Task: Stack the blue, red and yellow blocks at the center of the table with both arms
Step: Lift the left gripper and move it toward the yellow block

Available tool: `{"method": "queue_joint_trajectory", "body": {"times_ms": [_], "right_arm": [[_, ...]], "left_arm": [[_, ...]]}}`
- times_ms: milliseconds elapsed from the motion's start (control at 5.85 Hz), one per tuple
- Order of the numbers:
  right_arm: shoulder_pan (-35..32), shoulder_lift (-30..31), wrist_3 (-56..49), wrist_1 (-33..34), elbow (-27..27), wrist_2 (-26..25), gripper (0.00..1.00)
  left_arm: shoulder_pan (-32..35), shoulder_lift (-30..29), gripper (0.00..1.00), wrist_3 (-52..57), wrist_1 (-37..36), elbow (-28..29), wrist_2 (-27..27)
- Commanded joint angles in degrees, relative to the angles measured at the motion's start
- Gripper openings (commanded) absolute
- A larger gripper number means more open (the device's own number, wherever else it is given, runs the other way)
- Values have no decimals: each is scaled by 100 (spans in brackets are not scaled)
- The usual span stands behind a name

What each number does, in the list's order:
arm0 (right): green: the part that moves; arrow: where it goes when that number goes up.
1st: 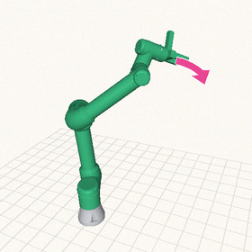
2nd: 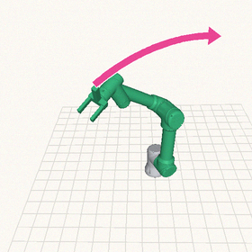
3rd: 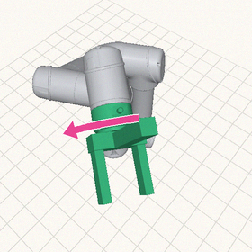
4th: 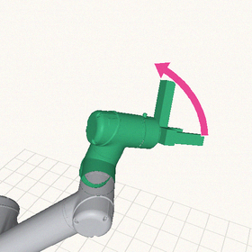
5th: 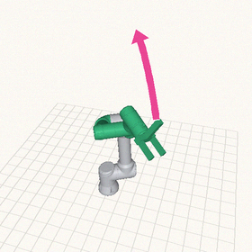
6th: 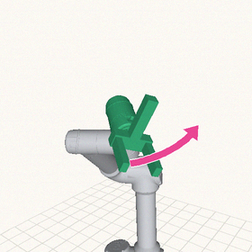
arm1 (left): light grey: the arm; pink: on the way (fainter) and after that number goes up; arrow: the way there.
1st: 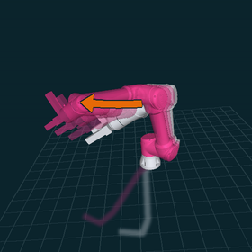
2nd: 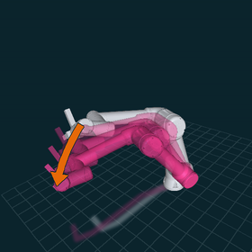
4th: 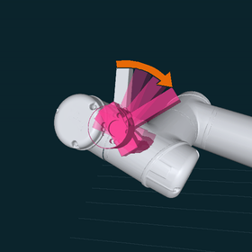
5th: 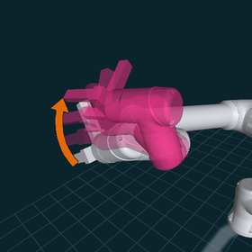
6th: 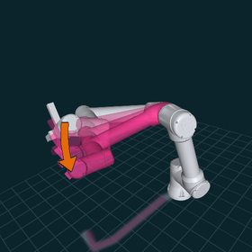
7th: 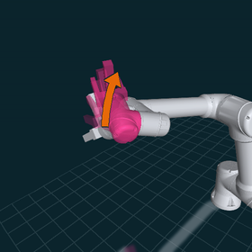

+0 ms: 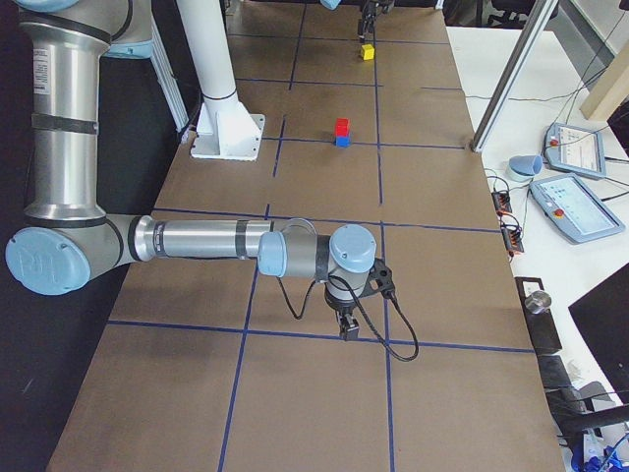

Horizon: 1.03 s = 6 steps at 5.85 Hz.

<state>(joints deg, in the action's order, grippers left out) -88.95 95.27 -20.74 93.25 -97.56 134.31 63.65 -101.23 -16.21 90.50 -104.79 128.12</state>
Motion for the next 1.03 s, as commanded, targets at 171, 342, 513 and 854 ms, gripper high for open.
{"method": "queue_joint_trajectory", "body": {"times_ms": [171,342,513,854], "right_arm": [[0,0,0,0,0,-2,100],[0,0,0,0,-8,7,100],[0,0,0,0,-17,7,100],[0,0,0,-9,-17,-2,100]], "left_arm": [[350,997,98,-2693,735,142,73],[324,1078,98,-3669,1742,595,-41],[263,1018,98,-4036,2752,1322,-146],[131,720,99,-3987,2991,1864,-156]]}}
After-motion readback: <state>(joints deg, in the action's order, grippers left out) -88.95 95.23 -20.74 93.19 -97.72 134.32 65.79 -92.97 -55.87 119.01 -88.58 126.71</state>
